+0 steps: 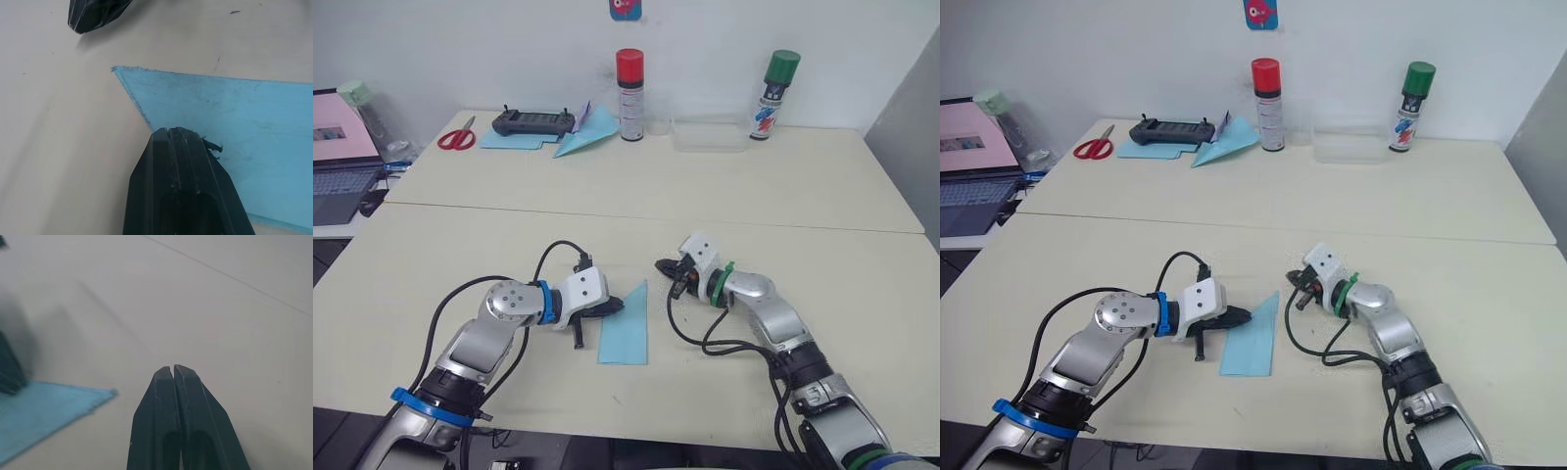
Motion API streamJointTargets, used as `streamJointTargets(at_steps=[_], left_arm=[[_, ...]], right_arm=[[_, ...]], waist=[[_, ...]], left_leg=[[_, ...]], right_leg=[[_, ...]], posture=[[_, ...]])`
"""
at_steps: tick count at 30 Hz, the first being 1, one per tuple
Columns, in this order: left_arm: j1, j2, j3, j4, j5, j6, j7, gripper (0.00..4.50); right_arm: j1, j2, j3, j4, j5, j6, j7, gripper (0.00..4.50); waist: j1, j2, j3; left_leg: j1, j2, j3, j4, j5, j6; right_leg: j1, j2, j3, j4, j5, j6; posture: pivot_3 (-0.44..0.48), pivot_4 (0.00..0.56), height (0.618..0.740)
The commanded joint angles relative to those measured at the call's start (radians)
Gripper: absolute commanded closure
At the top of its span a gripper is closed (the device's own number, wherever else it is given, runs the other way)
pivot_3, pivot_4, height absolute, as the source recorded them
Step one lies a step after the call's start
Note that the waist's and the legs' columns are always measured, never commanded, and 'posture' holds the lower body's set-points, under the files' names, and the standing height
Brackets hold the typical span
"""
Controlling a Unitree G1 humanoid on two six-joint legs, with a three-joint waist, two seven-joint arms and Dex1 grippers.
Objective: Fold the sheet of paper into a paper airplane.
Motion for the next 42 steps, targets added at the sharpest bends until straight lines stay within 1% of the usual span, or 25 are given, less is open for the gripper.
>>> streamJointTargets(at_steps=[1, 5, 9, 10, 13, 14, 17, 19, 24, 32, 36, 42], left_arm=[[0.023, -0.031, -0.029, 0.046, 0.003, 0.046, 0.005, 4.50], [0.011, -0.058, 0.027, 0.034, -0.048, 0.106, 0.023, 4.50], [-0.002, -0.019, 0.107, -0.011, -0.144, 0.190, -0.029, 4.50], [-0.009, -0.004, 0.124, -0.021, -0.168, 0.208, -0.047, 3.96], [-0.031, 0.061, 0.151, -0.027, -0.206, 0.210, -0.116, 3.20], [-0.037, 0.076, 0.154, -0.019, -0.203, 0.188, -0.127, 2.83], [-0.057, 0.110, 0.137, 0.041, -0.137, 0.038, -0.145, 1.85], [-0.071, 0.120, 0.114, 0.083, -0.106, -0.038, -0.173, 1.29], [-0.095, 0.114, 0.058, 0.164, -0.039, -0.195, -0.222, 1.29], [-0.144, 0.106, 0.025, 0.290, 0.015, -0.361, -0.261, 1.29], [-0.190, 0.104, 0.035, 0.353, 0.014, -0.389, -0.277, 1.29], [-0.203, 0.083, 0.029, 0.364, 0.016, -0.400, -0.279, 1.29]], right_arm=[[0.031, -0.007, 0.049, -0.137, 0.075, 0.126, 0.082, 4.44], [0.065, -0.047, 0.138, -0.141, 0.014, 0.191, 0.092, 4.44], [0.073, -0.062, 0.167, -0.097, -0.027, 0.155, 0.084, 4.44], [0.071, -0.064, 0.168, -0.088, -0.031, 0.148, 0.087, 4.50], [0.061, -0.063, 0.165, -0.061, -0.034, 0.135, 0.091, 4.50], [0.058, -0.064, 0.165, -0.055, -0.036, 0.131, 0.093, 4.50], [0.053, -0.063, 0.159, -0.040, -0.034, 0.124, 0.097, 4.50], [0.049, -0.059, 0.153, -0.032, -0.028, 0.123, 0.097, 4.50], [0.044, -0.050, 0.144, -0.029, -0.022, 0.125, 0.094, 4.50], [0.061, -0.063, 0.139, -0.062, -0.020, 0.142, 0.091, 4.50], [0.065, -0.069, 0.139, -0.068, -0.021, 0.147, 0.090, 4.50], [0.061, -0.066, 0.140, -0.069, -0.023, 0.150, 0.084, 4.50]], waist=[[0.000, 0.000, 0.000], [0.001, 0.000, 0.000], [-0.007, -0.001, 0.001], [-0.009, -0.001, 0.001], [-0.014, -0.002, 0.002], [-0.014, -0.002, 0.002], [-0.014, -0.002, 0.002], [-0.014, -0.002, 0.002], [-0.014, -0.002, 0.002], [-0.013, -0.002, 0.002], [-0.011, -0.002, 0.002], [-0.011, -0.002, 0.002]], left_leg=[[0.000, 0.000, -0.001, 0.000, 0.000, 0.000], [-0.001, 0.000, -0.001, 0.001, 0.000, 0.000], [-0.001, 0.001, 0.000, 0.001, 0.000, 0.000], [-0.001, 0.002, 0.000, 0.000, 0.000, 0.000], [-0.004, 0.003, -0.001, -0.001, 0.000, 0.000], [-0.004, 0.003, -0.001, -0.001, 0.000, 0.000], [-0.004, 0.002, 0.000, -0.001, 0.000, 0.000], [-0.003, 0.002, 0.000, 0.000, 0.000, 0.000], [-0.003, 0.003, 0.001, 0.000, 0.000, 0.000], [-0.003, 0.003, 0.001, 0.000, 0.000, 0.000], [-0.004, 0.003, 0.000, 0.000, 0.000, 0.000], [-0.004, 0.002, 0.000, 0.000, 0.000, 0.000]], right_leg=[[0.000, 0.000, -0.001, 0.000, 0.000, 0.000], [0.000, 0.000, -0.001, 0.000, 0.000, 0.000], [-0.001, 0.001, 0.000, 0.000, 0.000, 0.000], [-0.002, 0.002, 0.000, 0.001, 0.000, 0.000], [-0.006, 0.003, -0.001, 0.002, 0.000, -0.001], [-0.006, 0.003, -0.001, 0.002, 0.000, -0.001], [-0.006, 0.003, 0.000, 0.002, 0.000, -0.001], [-0.006, 0.003, 0.000, 0.001, 0.000, -0.001], [-0.006, 0.003, 0.000, 0.002, 0.000, -0.001], [-0.006, 0.003, 0.000, 0.002, 0.000, -0.001], [-0.006, 0.003, 0.000, 0.002, 0.000, -0.001], [-0.006, 0.003, 0.000, 0.002, 0.000, -0.001]], posture=[[0.000, 0.150, 0.740], [0.000, 0.150, 0.740], [0.000, 0.150, 0.740], [0.000, 0.150, 0.740], [0.000, 0.150, 0.740], [0.000, 0.150, 0.740], [0.000, 0.150, 0.740], [0.000, 0.150, 0.740], [0.000, 0.150, 0.740], [0.000, 0.150, 0.740], [0.000, 0.150, 0.740], [0.000, 0.150, 0.740]])
